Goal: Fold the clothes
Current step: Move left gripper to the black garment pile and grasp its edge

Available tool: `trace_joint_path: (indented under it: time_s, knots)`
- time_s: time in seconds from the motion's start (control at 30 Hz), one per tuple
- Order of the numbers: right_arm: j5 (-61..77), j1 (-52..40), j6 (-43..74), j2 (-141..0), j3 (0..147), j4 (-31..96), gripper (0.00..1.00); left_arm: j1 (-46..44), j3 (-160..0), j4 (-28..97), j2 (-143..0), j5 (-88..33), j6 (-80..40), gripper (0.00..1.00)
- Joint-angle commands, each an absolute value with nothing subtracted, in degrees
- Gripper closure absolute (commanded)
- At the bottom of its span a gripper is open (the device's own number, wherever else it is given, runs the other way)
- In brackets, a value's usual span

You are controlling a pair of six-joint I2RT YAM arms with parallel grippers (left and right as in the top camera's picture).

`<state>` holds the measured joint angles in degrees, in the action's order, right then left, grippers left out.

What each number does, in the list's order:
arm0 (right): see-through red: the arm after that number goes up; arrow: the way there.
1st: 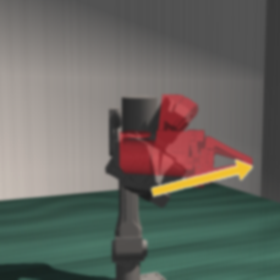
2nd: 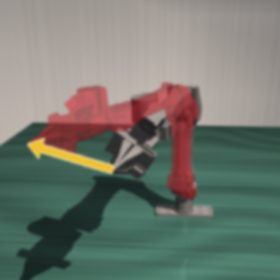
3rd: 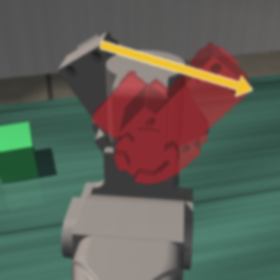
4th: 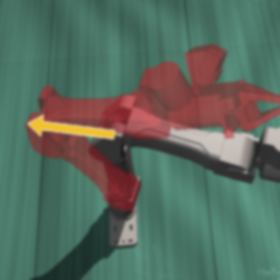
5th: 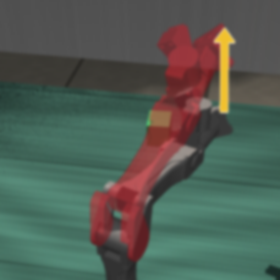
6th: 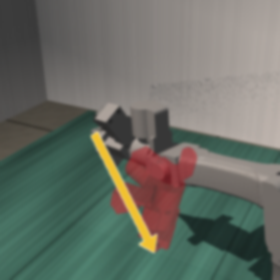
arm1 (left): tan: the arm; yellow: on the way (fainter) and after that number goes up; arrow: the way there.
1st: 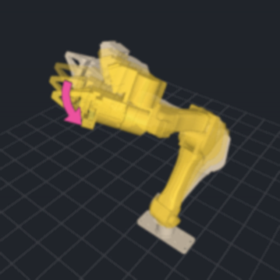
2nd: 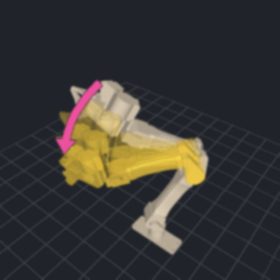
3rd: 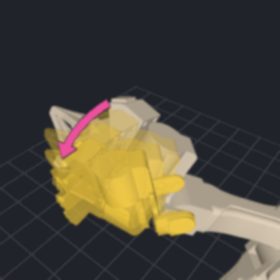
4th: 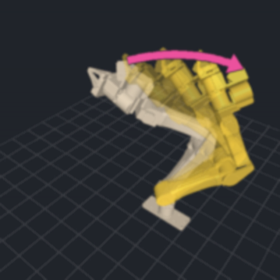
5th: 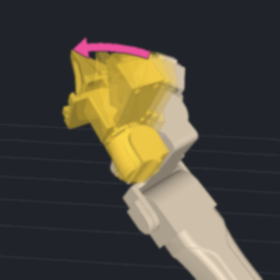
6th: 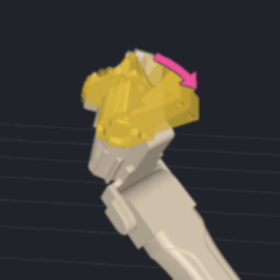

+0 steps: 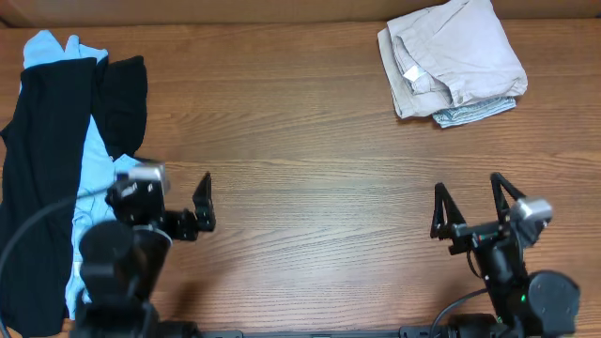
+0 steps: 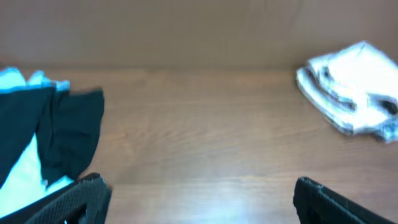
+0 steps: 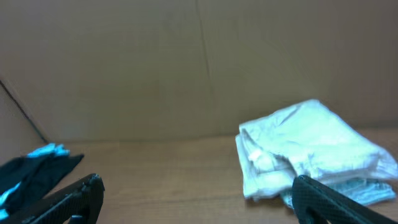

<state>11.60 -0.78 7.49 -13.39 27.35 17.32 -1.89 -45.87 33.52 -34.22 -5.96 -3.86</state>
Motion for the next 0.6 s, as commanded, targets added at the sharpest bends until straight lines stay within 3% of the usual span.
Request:
trace_joint_path:
  time_s: [0.0,0.27,0.4,0.57]
  knots:
    - [13.6,-0.6,7.3,-20.7,33.2,19.7,0.00,-2.2,-58.2,40.1,-43.5,-7.1,0.9,0.00]
    - [24.5,-0.6,7.3,-44.7,43.7,20.1,0.00,-2.2,-80.5,53.2,-64.7,-9.7,4.7,0.00]
    - [41.4,-0.6,7.4,-56.6,45.3,6.8,0.00,-2.2,-85.6,54.0,-73.8,-9.4,6.5,0.00]
    - [55.7,-0.6,7.8,-68.8,45.3,-6.2,0.00,-2.2,-85.6,54.2,-83.2,-0.3,6.4,0.00]
